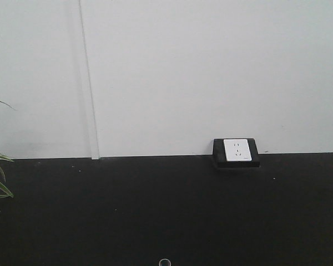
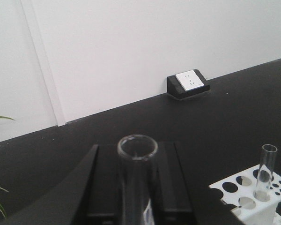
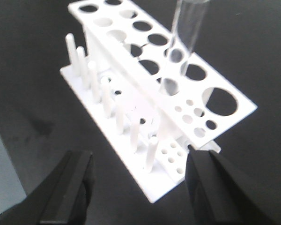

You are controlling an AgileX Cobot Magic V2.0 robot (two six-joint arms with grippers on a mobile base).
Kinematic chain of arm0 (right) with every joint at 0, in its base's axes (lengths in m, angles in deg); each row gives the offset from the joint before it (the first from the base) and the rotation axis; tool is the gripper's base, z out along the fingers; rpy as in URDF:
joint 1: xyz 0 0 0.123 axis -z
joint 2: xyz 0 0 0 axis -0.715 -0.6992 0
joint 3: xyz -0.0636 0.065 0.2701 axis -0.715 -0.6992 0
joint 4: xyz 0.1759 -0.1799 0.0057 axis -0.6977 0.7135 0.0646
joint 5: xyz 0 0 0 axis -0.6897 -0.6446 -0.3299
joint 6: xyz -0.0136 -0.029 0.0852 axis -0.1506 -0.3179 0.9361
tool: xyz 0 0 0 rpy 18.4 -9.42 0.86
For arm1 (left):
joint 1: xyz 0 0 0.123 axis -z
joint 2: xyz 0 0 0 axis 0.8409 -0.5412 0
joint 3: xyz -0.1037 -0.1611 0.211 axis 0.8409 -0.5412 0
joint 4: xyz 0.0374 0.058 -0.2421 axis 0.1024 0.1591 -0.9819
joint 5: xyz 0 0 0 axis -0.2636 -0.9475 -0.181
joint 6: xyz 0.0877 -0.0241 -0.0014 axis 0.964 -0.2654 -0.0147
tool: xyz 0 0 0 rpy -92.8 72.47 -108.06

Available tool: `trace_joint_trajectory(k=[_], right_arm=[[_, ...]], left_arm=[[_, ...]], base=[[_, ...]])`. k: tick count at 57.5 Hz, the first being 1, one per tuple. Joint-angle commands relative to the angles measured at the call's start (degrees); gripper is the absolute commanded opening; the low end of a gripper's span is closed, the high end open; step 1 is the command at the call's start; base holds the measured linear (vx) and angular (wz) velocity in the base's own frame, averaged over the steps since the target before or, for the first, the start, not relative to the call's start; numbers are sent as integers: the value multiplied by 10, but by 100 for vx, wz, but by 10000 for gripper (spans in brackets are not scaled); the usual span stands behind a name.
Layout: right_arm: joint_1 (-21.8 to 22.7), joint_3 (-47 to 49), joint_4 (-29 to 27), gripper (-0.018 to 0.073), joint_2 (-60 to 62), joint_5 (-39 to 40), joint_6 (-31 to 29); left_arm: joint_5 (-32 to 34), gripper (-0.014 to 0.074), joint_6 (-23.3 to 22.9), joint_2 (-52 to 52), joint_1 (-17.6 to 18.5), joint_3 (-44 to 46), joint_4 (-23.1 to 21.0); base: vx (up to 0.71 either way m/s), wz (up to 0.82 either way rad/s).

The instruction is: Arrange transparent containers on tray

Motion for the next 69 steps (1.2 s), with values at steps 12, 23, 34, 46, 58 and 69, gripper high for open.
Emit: trace_joint_trajectory(k=[12, 23, 34, 46, 58, 69], right_arm=[[0, 107, -31, 474, 4, -1, 41], [0, 186, -31, 474, 4, 83, 139], [0, 203, -31, 474, 4, 87, 149], [0, 203, -31, 474, 4, 92, 266], [0, 203, -31, 474, 4, 92, 266], [0, 203, -31, 474, 4, 92, 253]], left_arm=[[53, 167, -7, -1, 2, 16, 2], [63, 167, -7, -1, 2, 16, 2], [65, 167, -6, -1, 2, 16, 2], [65, 167, -6, -1, 2, 16, 2], [63, 167, -6, -1, 2, 16, 2], [63, 167, -6, -1, 2, 16, 2]], base=[[0, 0], [0, 0], [0, 0], [0, 0], [0, 0], [0, 0]])
